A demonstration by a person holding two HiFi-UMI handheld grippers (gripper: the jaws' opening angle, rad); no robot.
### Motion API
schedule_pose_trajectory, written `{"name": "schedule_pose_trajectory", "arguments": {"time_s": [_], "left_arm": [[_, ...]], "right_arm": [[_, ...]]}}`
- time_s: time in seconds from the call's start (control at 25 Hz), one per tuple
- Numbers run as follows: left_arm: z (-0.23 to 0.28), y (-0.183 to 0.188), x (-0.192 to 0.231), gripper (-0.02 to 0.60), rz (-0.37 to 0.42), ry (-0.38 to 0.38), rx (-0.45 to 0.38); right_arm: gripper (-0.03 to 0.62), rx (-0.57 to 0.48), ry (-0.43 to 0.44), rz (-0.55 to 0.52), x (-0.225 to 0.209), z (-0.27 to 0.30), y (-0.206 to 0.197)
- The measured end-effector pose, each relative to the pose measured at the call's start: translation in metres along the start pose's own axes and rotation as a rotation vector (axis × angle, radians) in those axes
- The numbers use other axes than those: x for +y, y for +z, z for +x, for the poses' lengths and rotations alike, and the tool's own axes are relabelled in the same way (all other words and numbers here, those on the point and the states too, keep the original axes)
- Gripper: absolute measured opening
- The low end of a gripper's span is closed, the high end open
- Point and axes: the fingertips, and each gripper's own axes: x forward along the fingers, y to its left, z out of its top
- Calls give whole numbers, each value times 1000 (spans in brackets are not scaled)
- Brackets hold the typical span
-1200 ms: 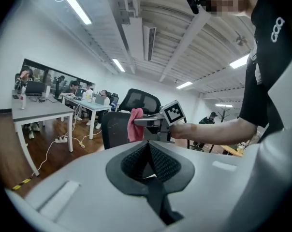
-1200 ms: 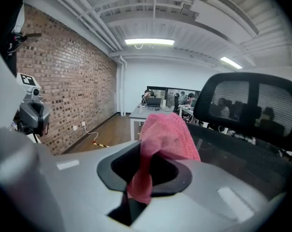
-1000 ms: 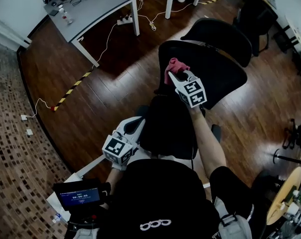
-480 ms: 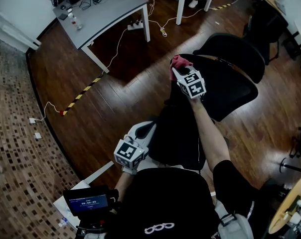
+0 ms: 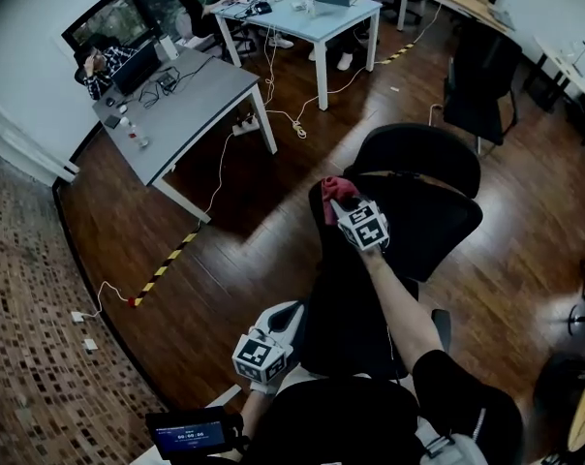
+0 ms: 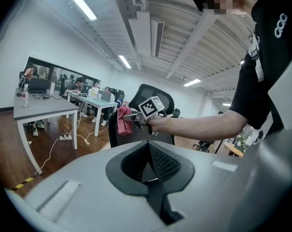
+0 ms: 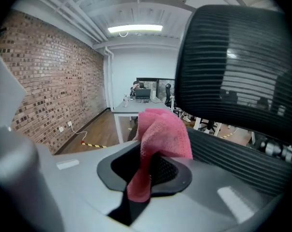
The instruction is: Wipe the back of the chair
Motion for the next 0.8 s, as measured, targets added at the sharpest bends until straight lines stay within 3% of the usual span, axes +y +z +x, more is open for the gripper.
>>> {"name": "schedule_pose_trajectory", "arguments": {"time_s": [0.8], "left_arm": [[62, -4, -76, -11, 86, -168, 46]], "right_arm": [[48, 18, -285, 187, -150, -154, -104]]}}
